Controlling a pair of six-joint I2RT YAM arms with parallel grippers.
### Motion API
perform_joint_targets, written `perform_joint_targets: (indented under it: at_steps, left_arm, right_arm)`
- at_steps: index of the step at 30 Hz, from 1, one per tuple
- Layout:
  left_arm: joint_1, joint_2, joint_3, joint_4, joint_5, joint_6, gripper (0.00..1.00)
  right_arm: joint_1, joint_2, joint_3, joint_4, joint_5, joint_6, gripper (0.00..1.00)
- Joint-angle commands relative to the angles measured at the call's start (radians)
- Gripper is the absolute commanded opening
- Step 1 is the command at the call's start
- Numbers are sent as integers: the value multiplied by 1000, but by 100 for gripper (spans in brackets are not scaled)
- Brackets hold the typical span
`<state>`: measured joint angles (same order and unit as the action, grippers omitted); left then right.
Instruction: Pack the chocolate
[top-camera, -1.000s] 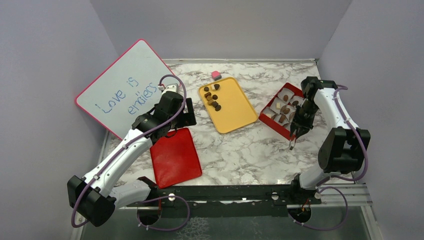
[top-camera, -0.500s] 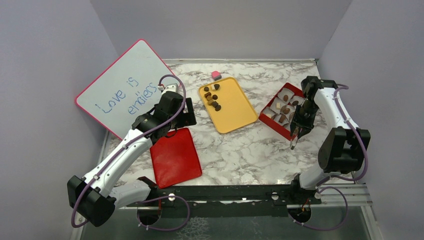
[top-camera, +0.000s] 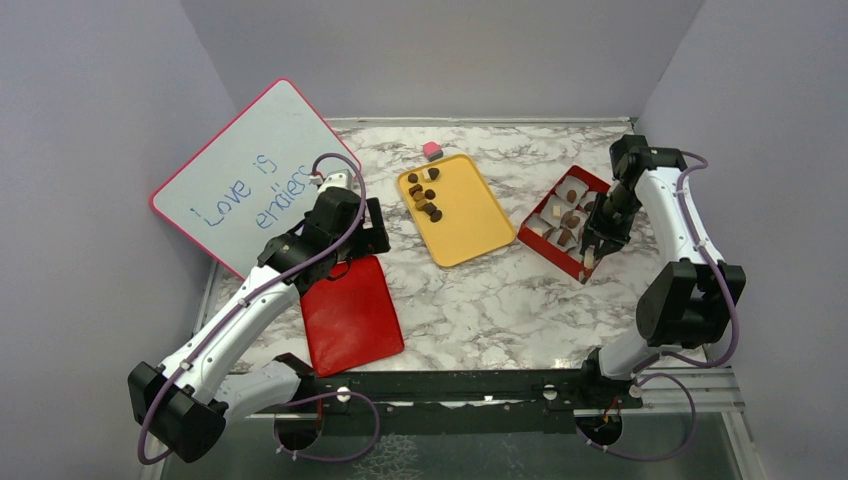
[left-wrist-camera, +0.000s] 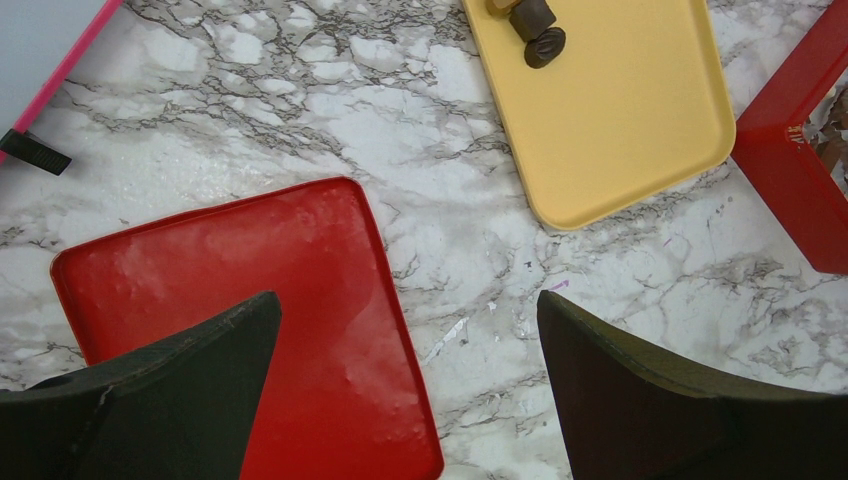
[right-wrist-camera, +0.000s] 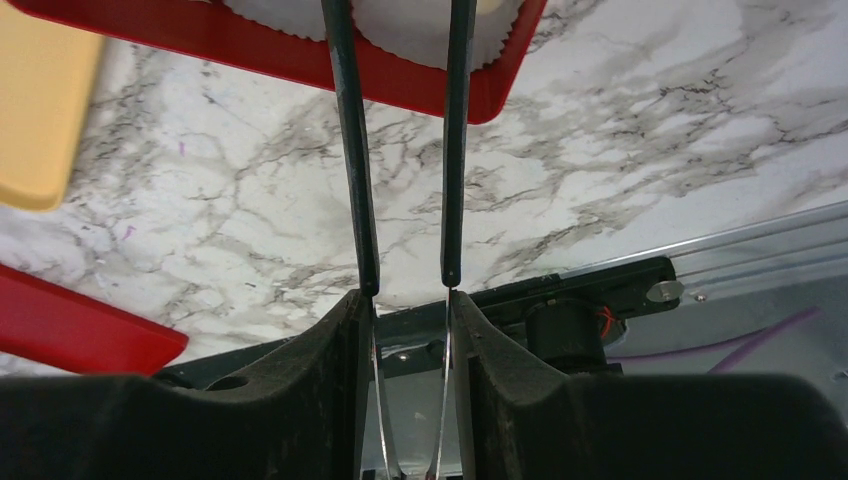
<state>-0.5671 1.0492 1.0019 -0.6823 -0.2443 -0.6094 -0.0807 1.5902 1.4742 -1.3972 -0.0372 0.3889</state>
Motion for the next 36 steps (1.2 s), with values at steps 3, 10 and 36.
perform_joint_targets:
  at_steps: [3,10,36]
  left_arm:
    - [-4,7,1,12,2,-4,99]
    - [-3,47,26,-10,32,7,99]
    - [-2,-111,-67,-48,-89,27,99]
  right_arm:
    - [9,-59,83,-3,-95,-49,36]
    - [166,-125,62,91,-82,-80,36]
    - [896,-403,-510,678,121,59,37]
